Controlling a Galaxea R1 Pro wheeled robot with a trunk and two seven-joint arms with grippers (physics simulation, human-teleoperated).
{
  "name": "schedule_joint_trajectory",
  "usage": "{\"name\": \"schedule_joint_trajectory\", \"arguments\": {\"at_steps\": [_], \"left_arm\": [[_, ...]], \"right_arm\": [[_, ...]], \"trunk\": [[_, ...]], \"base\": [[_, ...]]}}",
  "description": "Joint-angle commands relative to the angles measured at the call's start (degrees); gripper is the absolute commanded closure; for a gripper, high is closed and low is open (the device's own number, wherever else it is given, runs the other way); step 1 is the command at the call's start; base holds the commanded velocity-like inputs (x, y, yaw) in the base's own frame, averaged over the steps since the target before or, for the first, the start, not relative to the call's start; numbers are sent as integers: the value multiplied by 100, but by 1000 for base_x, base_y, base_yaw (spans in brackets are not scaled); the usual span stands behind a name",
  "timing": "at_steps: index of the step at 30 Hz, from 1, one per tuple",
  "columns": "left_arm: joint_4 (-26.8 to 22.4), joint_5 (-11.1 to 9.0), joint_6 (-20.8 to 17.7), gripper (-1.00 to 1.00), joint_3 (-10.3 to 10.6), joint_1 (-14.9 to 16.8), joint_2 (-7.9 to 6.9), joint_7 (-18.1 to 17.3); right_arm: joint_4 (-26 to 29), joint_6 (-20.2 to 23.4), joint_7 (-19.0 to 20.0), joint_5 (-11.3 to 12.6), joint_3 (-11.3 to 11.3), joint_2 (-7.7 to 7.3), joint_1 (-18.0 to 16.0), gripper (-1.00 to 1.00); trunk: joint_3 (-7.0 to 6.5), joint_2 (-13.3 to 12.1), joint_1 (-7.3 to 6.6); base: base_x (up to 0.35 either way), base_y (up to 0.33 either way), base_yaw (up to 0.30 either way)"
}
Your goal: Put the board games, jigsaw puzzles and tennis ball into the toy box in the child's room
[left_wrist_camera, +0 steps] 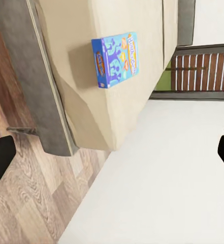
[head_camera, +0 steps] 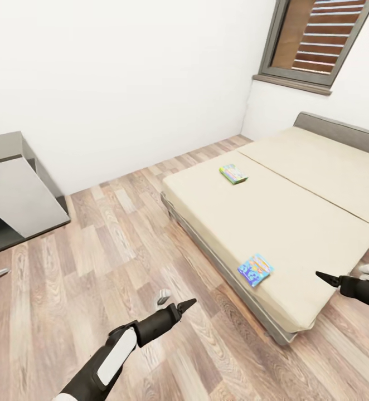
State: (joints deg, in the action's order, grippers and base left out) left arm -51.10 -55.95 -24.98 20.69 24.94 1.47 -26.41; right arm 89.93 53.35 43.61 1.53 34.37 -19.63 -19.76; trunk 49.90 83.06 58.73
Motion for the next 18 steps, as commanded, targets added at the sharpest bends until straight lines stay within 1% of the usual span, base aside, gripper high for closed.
{"name": "schedule_joint_trajectory", "arguments": {"at_steps": [1, 2, 3, 7, 18], "left_arm": [[162, -12, 21, -100, 14, 48, 48, -106], [298, 25, 75, -100, 27, 86, 88, -188], [298, 25, 75, -100, 27, 86, 88, -188], [562, 88, 181, -100, 45, 161, 169, -336], [748, 113, 240, -100, 61, 216, 234, -484]], "right_arm": [[42, 47, 12, 13, 9, -1, -1, -100], [77, 50, 11, 13, 10, 0, 2, -100], [77, 50, 11, 13, 10, 0, 2, -100], [146, 57, 9, 13, 13, 0, 9, -100], [211, 69, 18, 9, 16, 6, 15, -100]], "trunk": [[4, 2, 0], [4, 2, 0], [4, 2, 0], [4, 2, 0], [4, 2, 0]], "base": [[0, 0, -144], [0, 0, -116], [0, 0, -116], [0, 0, -79], [0, 0, -31]]}}
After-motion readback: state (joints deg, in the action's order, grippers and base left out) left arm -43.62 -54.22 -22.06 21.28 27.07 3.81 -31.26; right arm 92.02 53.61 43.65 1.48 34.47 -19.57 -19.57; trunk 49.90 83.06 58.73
